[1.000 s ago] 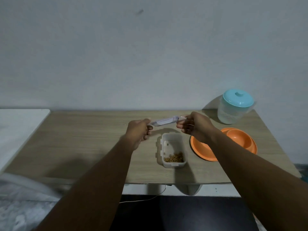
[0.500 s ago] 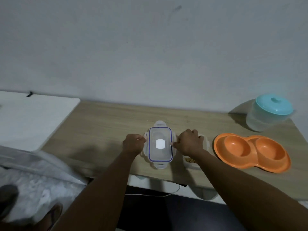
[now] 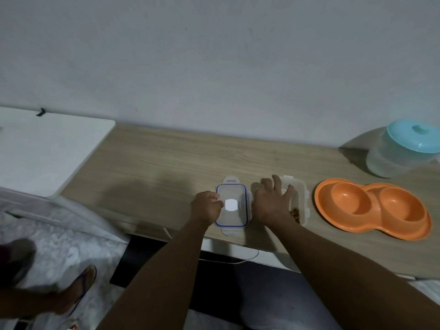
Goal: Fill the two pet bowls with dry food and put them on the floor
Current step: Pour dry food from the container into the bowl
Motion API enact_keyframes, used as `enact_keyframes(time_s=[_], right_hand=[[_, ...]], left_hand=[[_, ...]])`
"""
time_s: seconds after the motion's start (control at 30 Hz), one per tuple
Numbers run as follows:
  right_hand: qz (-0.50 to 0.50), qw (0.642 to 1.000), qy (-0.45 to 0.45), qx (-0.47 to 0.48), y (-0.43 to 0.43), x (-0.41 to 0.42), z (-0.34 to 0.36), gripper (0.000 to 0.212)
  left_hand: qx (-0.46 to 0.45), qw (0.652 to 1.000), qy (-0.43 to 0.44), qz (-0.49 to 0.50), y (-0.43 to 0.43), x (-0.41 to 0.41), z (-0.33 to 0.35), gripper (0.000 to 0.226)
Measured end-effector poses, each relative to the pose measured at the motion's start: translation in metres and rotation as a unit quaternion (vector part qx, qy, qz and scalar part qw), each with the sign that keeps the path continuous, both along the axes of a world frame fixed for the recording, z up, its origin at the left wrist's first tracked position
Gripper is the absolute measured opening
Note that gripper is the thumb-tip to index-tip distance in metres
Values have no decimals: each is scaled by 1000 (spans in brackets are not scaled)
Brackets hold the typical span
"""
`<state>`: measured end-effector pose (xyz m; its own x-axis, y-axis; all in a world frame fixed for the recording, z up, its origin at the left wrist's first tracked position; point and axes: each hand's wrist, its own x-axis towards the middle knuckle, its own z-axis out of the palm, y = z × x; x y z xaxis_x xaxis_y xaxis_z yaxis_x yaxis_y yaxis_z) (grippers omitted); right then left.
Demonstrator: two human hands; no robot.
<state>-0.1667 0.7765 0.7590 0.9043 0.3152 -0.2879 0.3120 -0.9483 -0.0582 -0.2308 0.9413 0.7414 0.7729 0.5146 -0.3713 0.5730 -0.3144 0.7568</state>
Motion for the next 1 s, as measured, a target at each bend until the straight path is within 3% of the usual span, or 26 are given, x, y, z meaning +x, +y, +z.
enact_keyframes(time_s=[0.07,0.13,0.2,0.27,0.3,0.4,0.53,0.73,1.0], right_hand=[[7,1000,-6,22,-6,0,1,51],[0,995,-44,87,-15,0,2,39],[-30,980,-109,167,-28,3,7,28],[-80,965,-129,214,-48,10,14,30],[-110,962,-115,223,-60,16,17,34],[-191,950,-21,246,-97,35,20,49],[-210,918,73,327,-119,39,16,46],[-275,871,120,389,-125,33,19,31],[-317,745,203,551,-173,46,87,28]], left_hand=[[6,1000,-2,-1,-1,-1,1,26],[7,1000,-6,-2,-1,2,3,25],[-4,1000,-16,-1,-3,7,9,22],[-39,999,-30,-4,-11,12,18,9],[-66,997,-31,-11,-18,14,24,6],[-137,987,33,-72,-42,18,36,26],[-159,965,120,-171,-82,14,37,49],[-128,982,82,-115,-103,23,37,4],[-84,970,-26,-225,-94,82,93,13]])
